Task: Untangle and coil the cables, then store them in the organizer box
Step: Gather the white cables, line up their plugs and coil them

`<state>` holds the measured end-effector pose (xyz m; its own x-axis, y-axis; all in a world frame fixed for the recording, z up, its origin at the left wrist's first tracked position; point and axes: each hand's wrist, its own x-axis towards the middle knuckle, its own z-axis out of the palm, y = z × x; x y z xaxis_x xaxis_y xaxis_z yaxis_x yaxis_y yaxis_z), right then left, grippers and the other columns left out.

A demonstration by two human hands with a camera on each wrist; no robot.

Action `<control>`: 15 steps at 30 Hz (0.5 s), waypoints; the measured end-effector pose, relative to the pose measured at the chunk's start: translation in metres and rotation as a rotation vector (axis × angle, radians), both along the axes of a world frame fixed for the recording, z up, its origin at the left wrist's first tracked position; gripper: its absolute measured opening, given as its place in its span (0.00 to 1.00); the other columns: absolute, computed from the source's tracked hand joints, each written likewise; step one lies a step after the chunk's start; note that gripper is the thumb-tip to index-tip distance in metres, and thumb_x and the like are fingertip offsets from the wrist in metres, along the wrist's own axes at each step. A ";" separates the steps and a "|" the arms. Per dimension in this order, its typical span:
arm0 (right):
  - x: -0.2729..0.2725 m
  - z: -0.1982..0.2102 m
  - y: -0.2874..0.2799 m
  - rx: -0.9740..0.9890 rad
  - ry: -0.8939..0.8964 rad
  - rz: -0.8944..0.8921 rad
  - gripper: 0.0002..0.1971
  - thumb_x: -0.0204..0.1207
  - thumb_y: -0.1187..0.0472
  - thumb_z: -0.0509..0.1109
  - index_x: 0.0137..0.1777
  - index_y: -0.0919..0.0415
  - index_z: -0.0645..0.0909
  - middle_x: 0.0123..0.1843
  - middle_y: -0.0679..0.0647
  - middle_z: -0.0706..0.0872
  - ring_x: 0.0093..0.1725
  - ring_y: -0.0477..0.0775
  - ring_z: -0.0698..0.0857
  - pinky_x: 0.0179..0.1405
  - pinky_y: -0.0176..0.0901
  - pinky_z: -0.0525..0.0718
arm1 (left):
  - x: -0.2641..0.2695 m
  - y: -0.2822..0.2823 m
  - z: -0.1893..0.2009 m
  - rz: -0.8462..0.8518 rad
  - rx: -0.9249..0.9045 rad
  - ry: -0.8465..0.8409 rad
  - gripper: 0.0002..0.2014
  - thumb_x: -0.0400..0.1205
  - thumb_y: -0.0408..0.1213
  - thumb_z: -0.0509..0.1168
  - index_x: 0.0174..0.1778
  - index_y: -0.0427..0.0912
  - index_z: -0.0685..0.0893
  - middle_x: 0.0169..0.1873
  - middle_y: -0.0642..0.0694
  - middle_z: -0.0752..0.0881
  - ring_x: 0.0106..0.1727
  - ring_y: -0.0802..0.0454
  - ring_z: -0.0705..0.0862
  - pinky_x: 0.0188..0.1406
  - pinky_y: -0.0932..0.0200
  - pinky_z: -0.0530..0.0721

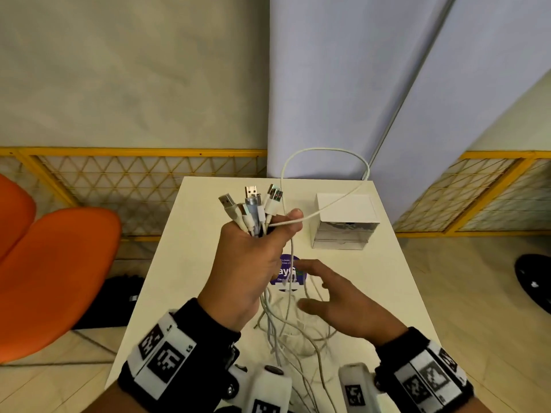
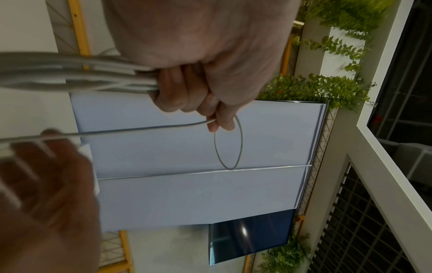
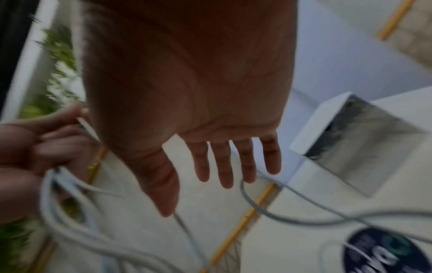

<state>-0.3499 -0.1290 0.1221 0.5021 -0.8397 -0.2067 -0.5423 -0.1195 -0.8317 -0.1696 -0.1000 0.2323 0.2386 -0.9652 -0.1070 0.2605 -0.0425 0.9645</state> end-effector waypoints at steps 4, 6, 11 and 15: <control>0.020 0.047 0.010 -0.054 0.005 0.145 0.26 0.75 0.42 0.73 0.71 0.26 0.69 0.69 0.31 0.76 0.71 0.37 0.71 0.69 0.33 0.68 | -0.004 -0.001 0.002 -0.057 0.019 -0.017 0.04 0.75 0.33 0.77 0.44 0.38 0.93 0.15 0.55 0.68 0.16 0.56 0.60 0.20 0.65 0.64; 0.028 0.062 0.013 -0.015 -0.129 0.183 0.13 0.82 0.49 0.70 0.65 0.39 0.79 0.62 0.38 0.84 0.62 0.38 0.79 0.63 0.32 0.74 | -0.005 0.002 0.005 -0.101 0.026 -0.045 0.04 0.76 0.32 0.76 0.44 0.35 0.92 0.13 0.56 0.71 0.14 0.58 0.64 0.18 0.67 0.66; 0.017 0.064 0.003 0.014 -0.497 -0.128 0.19 0.87 0.53 0.58 0.45 0.66 0.84 0.31 0.61 0.87 0.33 0.61 0.86 0.44 0.50 0.84 | 0.005 0.002 0.004 -0.138 0.055 -0.046 0.02 0.76 0.28 0.76 0.42 0.37 0.91 0.15 0.56 0.71 0.14 0.57 0.59 0.20 0.65 0.61; -0.042 0.042 -0.006 -0.064 -0.367 -0.539 0.20 0.87 0.52 0.57 0.41 0.65 0.80 0.23 0.50 0.67 0.21 0.49 0.65 0.18 0.37 0.64 | 0.011 0.003 0.004 -0.117 0.080 -0.036 0.06 0.80 0.29 0.73 0.51 0.38 0.92 0.17 0.53 0.64 0.17 0.56 0.56 0.20 0.65 0.60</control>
<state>-0.3914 -0.1346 0.1636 0.0354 -0.9985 -0.0429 -0.2220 0.0340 -0.9744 -0.1582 -0.0973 0.2362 0.1302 -0.9753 -0.1782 0.2142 -0.1479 0.9655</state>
